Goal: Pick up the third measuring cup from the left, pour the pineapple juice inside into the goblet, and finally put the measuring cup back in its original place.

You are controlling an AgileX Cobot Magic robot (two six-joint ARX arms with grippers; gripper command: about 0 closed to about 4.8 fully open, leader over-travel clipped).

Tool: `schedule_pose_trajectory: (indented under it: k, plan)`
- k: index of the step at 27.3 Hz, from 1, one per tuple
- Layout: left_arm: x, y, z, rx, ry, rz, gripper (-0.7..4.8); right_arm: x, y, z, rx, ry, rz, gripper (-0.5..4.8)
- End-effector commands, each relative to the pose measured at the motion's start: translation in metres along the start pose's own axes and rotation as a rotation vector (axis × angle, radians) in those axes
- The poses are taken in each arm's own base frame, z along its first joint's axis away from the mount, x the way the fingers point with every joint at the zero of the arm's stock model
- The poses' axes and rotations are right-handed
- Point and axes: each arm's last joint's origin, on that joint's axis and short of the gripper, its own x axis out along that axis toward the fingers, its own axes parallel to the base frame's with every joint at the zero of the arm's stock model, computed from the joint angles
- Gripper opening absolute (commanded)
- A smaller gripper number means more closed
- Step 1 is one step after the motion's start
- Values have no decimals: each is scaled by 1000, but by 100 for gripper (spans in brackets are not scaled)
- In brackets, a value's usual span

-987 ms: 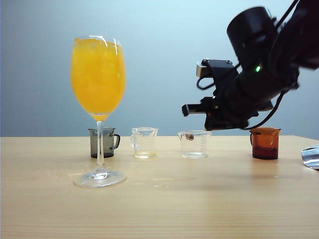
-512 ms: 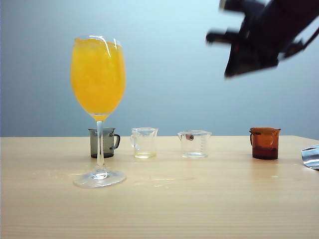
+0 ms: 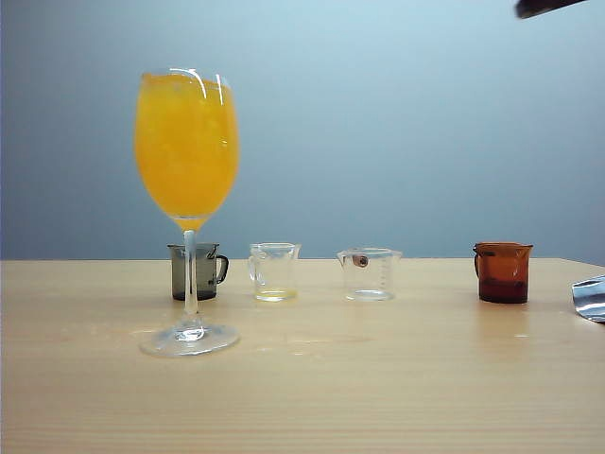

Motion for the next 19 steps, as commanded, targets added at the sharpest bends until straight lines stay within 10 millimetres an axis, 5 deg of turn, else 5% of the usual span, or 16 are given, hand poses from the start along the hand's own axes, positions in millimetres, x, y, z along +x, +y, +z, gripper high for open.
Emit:
schedule_pose_trajectory:
  k: [1,11,19]
  plan:
    - [3,3,-6,39,-59,85,-5,-18,-4,-17,-20,-65,-50,-6]
    - [7,4,-51,48,-166,254,-5,-42,-11,-68,-2,-164,-132,-6]
    - [15,3,-86,37,-265,265,-5,-55,-14,-72,13,-218,-145,-6]
